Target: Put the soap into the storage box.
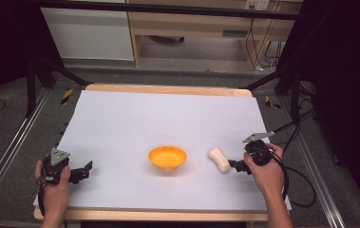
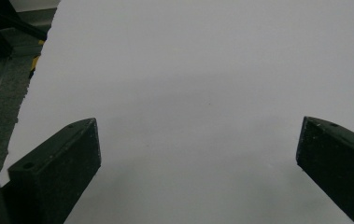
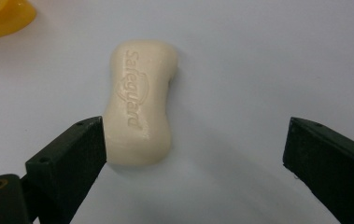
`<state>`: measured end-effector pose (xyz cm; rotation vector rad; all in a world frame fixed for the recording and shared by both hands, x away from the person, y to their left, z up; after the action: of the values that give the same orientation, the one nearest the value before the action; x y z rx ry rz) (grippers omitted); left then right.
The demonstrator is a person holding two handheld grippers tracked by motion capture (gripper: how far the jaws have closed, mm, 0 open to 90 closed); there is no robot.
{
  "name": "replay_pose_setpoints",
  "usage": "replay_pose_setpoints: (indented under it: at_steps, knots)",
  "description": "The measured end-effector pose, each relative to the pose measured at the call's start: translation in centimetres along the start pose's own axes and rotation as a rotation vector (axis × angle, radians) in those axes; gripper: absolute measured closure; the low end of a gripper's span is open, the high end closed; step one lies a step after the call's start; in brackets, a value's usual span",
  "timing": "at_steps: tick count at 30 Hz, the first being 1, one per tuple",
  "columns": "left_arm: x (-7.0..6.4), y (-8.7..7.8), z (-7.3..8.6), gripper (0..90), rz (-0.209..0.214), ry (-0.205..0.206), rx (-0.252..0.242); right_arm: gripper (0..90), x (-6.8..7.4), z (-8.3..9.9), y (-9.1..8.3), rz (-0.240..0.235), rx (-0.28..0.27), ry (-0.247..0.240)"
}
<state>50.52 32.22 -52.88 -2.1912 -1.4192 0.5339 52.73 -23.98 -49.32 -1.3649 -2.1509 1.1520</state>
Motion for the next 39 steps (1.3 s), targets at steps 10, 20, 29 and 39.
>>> replay_pose_setpoints:
  at_steps: [10,20,29,39]
  knots:
    - [0.0,0.1,0.0,0.0,-0.007,0.010,0.012,6.5,1.4,-1.1,0.5,-0.018,0.044,-0.014]
    - [0.0,0.1,0.0,0.0,-0.007,0.013,0.013,7.9,2.3,-2.0,1.1,-0.019,0.095,-0.022]
    - [0.1,0.2,0.0,0.0,-0.013,0.012,0.016,8.2,3.5,-2.7,2.0,-0.031,0.125,-0.035]
    - [0.2,0.2,0.0,0.0,-0.015,0.010,0.019,16.1,4.6,-3.2,3.0,-0.015,0.172,-0.066]
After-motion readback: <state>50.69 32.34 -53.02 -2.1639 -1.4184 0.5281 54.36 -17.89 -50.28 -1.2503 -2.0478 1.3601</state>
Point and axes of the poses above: each handheld gripper's, and its own axes: y roughly forward along the jaws, z roughly out of its underside, x roughly to its left, the point moved 8 cm from there along y, roughly forward along the jaws, and after that the axes turned 11 degrees about z, right-handed, at the moved point
